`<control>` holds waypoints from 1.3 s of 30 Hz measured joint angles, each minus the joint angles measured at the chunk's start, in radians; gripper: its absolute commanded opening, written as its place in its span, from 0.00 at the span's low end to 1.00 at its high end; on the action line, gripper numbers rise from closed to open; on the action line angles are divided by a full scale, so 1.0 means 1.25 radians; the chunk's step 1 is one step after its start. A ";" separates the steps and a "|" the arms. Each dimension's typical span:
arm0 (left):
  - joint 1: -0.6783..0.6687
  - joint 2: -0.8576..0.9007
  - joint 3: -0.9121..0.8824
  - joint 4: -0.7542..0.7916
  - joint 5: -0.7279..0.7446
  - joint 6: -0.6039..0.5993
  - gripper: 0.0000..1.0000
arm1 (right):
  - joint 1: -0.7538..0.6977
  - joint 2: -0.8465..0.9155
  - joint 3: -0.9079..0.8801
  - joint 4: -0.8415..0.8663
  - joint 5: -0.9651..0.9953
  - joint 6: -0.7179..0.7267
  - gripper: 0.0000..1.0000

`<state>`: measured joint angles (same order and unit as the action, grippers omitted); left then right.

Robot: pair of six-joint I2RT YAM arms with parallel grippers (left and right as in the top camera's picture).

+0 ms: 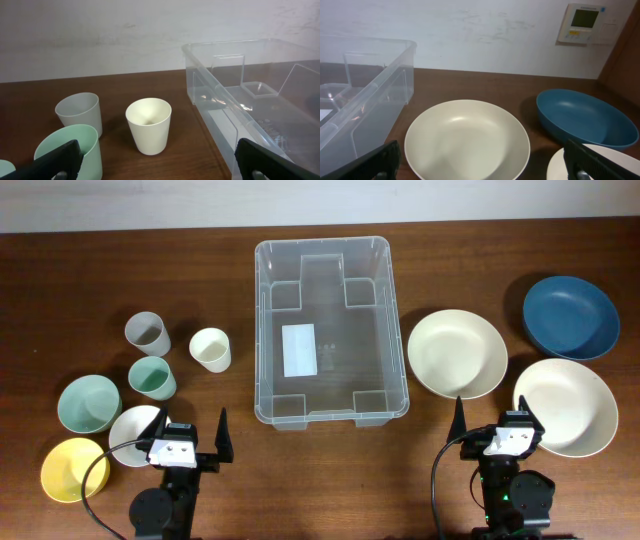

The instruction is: Pack container

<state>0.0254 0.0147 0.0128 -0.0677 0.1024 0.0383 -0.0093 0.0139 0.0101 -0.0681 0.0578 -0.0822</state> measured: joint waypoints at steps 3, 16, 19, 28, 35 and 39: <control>0.000 0.000 0.000 0.000 0.000 0.000 1.00 | 0.000 0.000 0.000 0.000 0.000 0.000 0.99; 0.000 0.000 0.000 -0.001 -0.020 0.005 1.00 | 0.000 0.000 0.000 0.000 0.000 0.038 0.99; 0.000 0.000 0.000 -0.002 -0.025 0.006 1.00 | 0.000 0.000 0.000 0.000 0.000 0.051 0.99; 0.000 0.000 0.000 -0.004 -0.040 0.006 1.00 | 0.000 0.013 0.048 -0.118 0.002 0.126 0.99; 0.000 0.000 0.000 -0.007 -0.062 0.002 0.99 | 0.000 0.127 0.118 -0.220 0.007 0.146 0.99; 0.000 0.000 0.002 -0.017 -0.074 -0.037 0.99 | 0.000 0.241 0.222 -0.236 0.012 0.149 0.99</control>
<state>0.0254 0.0151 0.0154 -0.0891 0.0105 -0.0082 -0.0093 0.3153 0.2874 -0.3630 0.0731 0.1043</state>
